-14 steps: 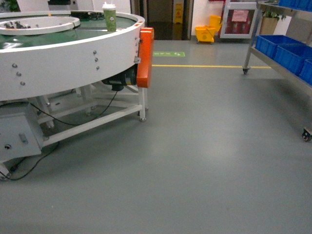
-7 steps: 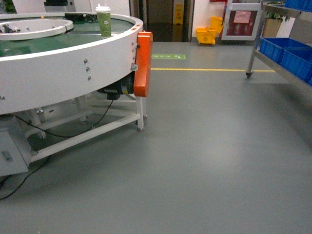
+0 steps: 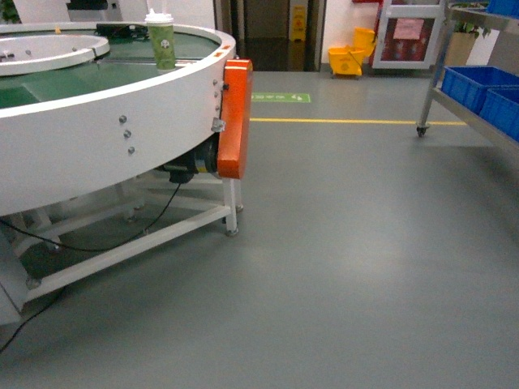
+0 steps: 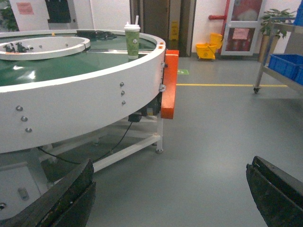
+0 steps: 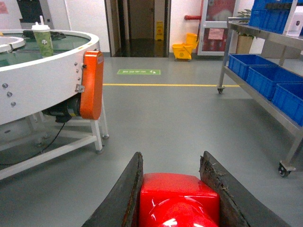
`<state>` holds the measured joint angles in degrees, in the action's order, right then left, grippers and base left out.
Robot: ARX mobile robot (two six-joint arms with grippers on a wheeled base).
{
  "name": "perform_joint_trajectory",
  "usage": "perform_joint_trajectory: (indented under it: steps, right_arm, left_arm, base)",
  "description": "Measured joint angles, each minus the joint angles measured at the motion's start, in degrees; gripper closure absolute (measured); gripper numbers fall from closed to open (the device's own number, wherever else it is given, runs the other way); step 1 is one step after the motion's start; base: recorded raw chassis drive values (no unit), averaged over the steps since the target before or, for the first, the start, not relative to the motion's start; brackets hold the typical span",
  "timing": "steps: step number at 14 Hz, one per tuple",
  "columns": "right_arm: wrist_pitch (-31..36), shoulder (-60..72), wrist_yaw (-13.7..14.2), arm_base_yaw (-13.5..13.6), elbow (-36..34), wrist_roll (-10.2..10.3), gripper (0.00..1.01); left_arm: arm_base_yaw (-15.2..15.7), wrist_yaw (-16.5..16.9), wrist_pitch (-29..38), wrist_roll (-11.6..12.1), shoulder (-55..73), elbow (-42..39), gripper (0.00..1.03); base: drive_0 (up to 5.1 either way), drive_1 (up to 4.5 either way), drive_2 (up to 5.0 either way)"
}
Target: Pick red block from blue box to shelf
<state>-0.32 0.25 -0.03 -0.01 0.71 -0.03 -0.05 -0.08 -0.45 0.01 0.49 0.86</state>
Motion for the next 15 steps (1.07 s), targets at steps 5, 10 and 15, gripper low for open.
perform_joint_trajectory:
  steps: [5,10,15]
  right_arm:
    - [0.11,0.02,0.02,0.00,0.00,0.02,0.72]
    - [0.15,0.00,0.00,0.00,0.00,0.00,0.72]
    - [0.07,0.00,0.00,0.00,0.00,0.02,0.72]
  left_arm:
    - [0.00,0.04,0.42,0.00,0.00,0.00,0.05]
    - [0.00,0.02,0.28,0.00,0.00,0.00,0.05]
    - [0.00,0.04,0.35,0.00,0.00,0.00,0.05]
  base:
    - [0.0,4.25,-4.3]
    - [0.1,4.40,-4.2]
    - [0.1,4.37,-4.2]
